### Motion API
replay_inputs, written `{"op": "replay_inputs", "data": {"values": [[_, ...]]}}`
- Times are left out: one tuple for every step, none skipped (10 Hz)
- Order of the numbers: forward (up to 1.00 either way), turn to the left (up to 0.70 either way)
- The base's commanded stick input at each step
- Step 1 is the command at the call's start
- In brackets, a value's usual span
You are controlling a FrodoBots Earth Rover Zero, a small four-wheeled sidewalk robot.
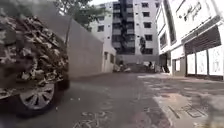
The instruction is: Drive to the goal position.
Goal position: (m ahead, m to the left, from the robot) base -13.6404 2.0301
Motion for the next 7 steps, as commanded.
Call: {"op": "replay_inputs", "data": {"values": [[1.0,0.06],[1.0,0.08],[1.0,0.32],[1.0,0.46],[1.0,0.46],[1.0,0.46],[1.0,0.45]]}}
